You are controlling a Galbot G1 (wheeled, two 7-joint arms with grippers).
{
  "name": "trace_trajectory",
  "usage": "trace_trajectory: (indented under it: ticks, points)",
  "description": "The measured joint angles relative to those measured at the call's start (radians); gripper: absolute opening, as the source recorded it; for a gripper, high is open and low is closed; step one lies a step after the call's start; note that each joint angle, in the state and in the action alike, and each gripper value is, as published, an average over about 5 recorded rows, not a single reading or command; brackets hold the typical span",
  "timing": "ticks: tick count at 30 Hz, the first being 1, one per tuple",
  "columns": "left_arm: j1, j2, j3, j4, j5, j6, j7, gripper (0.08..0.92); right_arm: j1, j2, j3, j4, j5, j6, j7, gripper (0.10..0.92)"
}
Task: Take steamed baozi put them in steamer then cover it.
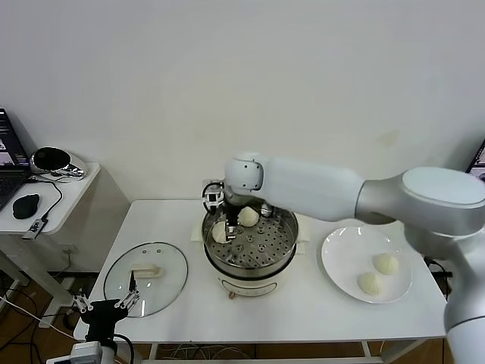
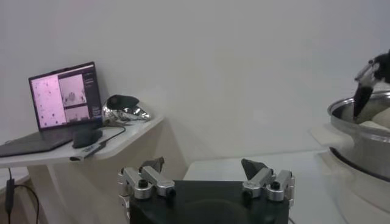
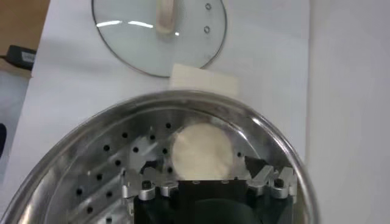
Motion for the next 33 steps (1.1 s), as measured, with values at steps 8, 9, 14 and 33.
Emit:
trace_trajectory:
  ticks: [8,9,14,33]
  points:
    - [0.006,0.007,0.013,-0.011,0.007,0.001,0.001,0.823,0.104,-0.229,-0.035,0.166,-0.072,0.077,-0.118,0.823]
    - [0.008,0.007,0.015,-0.012,0.009,0.002,0.001,0.823,0.108,-0.262,-0.036,0.183,-0.089,0.092,-0.133,0.823]
    - [0.019,0.01,0.018,-0.012,0.017,0.001,0.001,0.823,0.102,-0.434,-0.028,0.242,-0.187,0.175,-0.199,0.823]
    - [0.069,0.005,-0.004,-0.002,0.047,-0.007,0.0,0.823,-0.38,-0.786,0.343,0.22,-0.553,0.425,-0.273,0.823]
